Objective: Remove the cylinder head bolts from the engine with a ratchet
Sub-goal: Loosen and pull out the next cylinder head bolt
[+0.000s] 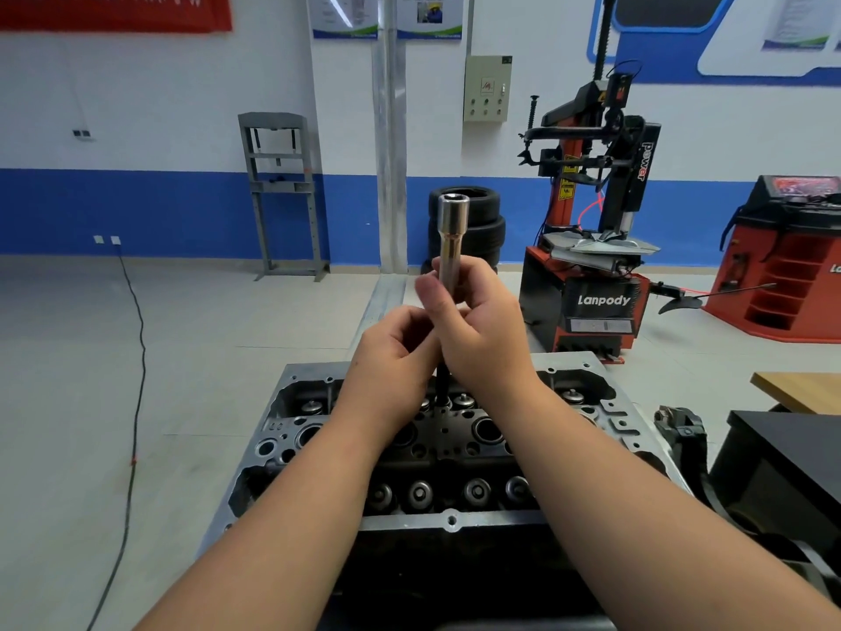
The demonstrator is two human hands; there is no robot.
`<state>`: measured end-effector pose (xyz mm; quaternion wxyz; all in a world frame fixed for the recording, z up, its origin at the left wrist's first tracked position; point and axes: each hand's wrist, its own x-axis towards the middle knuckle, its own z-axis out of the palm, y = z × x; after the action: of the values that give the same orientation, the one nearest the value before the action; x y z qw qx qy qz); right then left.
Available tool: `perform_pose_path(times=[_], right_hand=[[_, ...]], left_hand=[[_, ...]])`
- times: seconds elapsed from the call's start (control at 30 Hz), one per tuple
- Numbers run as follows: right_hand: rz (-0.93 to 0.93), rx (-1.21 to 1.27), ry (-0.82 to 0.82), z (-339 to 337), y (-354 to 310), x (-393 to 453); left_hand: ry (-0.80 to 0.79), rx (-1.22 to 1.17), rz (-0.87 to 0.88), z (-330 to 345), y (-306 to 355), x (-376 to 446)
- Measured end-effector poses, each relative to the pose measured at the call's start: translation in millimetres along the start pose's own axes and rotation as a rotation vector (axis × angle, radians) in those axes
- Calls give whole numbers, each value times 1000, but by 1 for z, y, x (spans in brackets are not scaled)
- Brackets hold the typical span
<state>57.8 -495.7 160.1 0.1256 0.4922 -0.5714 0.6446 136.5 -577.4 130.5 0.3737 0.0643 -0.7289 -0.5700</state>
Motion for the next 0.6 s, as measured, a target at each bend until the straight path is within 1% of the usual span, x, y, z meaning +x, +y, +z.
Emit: perform_pose_path(times=[0.1, 0.27, 0.37, 0.53, 0.6], right_hand=[[-13, -21, 36, 0, 3, -1], [44, 26, -8, 2, 3, 1], [21, 17, -12, 3, 0, 0], [-54, -48, 54, 1, 3, 0], [-44, -50, 51, 1, 4, 0]], left_hand=[[25, -3, -15, -1, -1, -1], [-58, -47, -37, 5, 3, -3], [-32, 16, -10, 3, 3, -2], [45, -22, -41, 1, 1, -1], [52, -34, -20, 1, 2, -2]])
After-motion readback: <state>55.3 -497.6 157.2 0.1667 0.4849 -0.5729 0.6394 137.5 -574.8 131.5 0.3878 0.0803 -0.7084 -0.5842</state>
